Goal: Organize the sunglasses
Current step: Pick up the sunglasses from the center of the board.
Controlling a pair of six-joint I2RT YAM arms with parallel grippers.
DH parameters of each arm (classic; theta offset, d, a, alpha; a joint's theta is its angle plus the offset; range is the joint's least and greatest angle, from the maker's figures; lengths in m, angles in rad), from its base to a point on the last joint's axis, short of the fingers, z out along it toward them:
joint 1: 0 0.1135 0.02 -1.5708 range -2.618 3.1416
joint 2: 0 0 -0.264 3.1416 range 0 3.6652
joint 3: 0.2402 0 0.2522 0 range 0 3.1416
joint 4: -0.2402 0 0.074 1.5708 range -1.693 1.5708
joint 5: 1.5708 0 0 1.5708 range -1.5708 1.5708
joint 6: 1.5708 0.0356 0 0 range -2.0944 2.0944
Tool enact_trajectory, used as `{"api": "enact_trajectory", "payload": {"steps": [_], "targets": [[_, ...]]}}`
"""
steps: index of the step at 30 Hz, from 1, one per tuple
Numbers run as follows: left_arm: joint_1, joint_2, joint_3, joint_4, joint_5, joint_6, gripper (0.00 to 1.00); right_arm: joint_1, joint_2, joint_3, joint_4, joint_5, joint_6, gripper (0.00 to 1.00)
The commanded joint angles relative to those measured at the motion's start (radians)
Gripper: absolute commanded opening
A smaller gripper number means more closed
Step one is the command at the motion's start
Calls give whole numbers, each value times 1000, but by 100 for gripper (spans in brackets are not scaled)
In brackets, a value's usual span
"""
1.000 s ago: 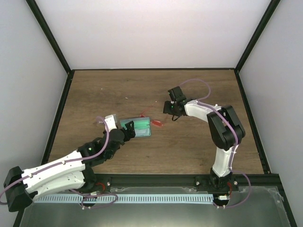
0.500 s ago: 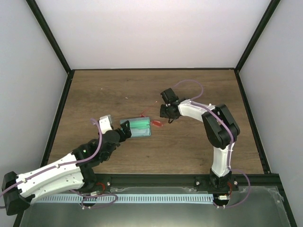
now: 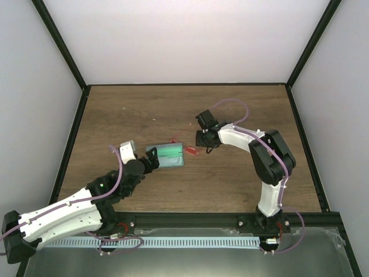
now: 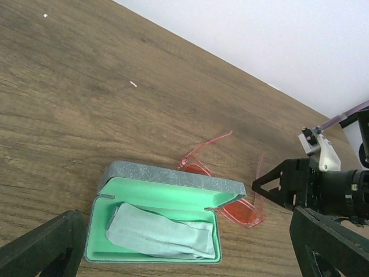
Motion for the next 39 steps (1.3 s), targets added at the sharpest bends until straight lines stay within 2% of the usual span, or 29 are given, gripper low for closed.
{"api": "enact_trajectory", "payload": {"steps": [1, 11, 18, 26, 34, 39], "targets": [[0, -5, -11, -8, -8, 2, 99, 8, 42, 15, 0, 0, -8, 44], [0, 2, -14, -3, -10, 4, 99, 7, 72, 56, 0, -4, 0, 21], [0, -4, -17, -19, -33, 1, 99, -3, 34, 9, 22, 9, 15, 4], [1, -5, -16, -17, -34, 5, 99, -41, -57, -56, 37, 28, 32, 1], [1, 11, -18, 6, -27, 17, 99, -60, -237, -181, 44, 163, 59, 1], [0, 49, -47, 159, 106, 83, 96, -60, -425, -323, 114, 192, 81, 1]]}}
